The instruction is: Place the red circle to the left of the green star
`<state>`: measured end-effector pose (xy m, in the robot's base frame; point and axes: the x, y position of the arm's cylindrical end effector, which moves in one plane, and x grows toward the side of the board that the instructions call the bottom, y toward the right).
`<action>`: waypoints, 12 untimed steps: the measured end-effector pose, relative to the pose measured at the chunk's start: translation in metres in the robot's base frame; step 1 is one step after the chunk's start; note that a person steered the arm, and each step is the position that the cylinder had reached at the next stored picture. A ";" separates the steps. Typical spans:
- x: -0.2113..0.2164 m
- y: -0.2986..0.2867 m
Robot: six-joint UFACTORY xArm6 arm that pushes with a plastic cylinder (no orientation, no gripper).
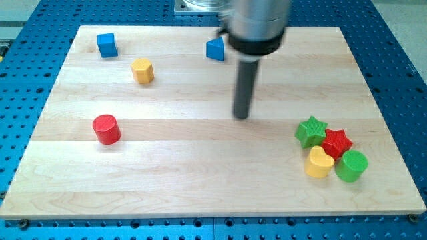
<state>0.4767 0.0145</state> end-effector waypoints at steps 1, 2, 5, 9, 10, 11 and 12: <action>0.111 -0.123; 0.087 -0.275; -0.005 -0.135; 0.006 -0.055; 0.032 -0.145; 0.054 -0.147; 0.047 -0.152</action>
<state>0.5236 -0.1371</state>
